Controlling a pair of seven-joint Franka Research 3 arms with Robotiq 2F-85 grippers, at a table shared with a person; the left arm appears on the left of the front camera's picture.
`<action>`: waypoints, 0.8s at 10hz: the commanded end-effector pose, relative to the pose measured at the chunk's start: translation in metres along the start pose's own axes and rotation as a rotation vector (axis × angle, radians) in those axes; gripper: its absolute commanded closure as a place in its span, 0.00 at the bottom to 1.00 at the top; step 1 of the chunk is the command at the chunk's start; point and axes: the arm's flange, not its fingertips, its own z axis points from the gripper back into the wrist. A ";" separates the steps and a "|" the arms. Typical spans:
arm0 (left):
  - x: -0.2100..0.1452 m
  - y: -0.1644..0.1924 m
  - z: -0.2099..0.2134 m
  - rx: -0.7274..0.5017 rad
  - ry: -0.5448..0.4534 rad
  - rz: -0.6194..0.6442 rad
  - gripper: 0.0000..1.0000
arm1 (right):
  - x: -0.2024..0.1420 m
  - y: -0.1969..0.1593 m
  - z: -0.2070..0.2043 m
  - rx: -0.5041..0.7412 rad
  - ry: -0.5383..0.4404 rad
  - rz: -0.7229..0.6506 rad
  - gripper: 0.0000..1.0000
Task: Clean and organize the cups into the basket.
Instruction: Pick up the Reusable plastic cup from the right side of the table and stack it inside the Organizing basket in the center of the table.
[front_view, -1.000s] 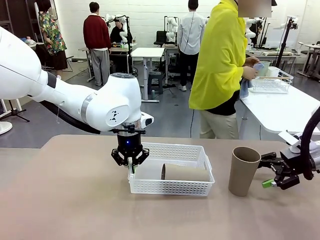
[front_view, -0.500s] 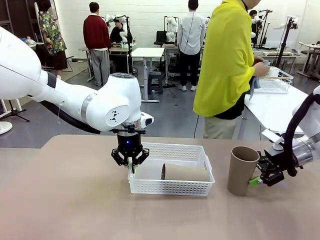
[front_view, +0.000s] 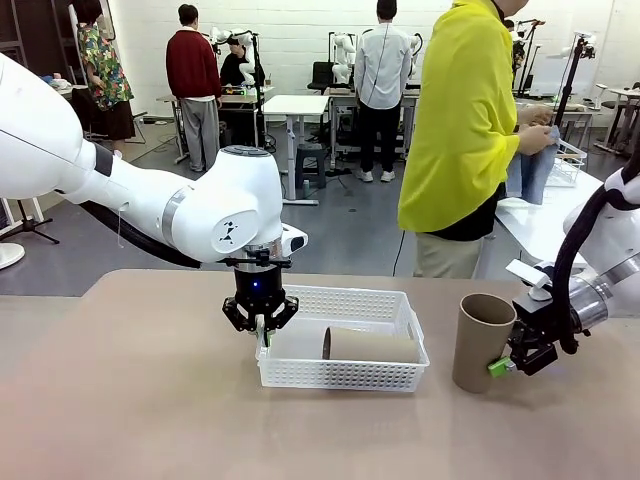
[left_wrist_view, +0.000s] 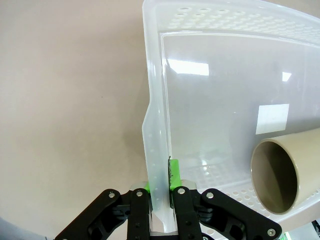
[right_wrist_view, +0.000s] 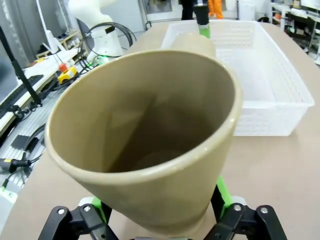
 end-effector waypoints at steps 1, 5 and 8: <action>0.000 -0.002 0.003 -0.005 -0.006 0.002 1.00 | 0.003 -0.003 0.001 0.039 0.022 0.026 0.58; 0.000 -0.002 0.003 -0.005 -0.006 0.002 1.00 | 0.020 0.017 0.017 -0.010 0.002 0.053 1.00; 0.000 -0.002 0.003 -0.005 -0.006 0.002 1.00 | 0.111 0.073 0.063 -0.186 -0.014 -0.067 0.20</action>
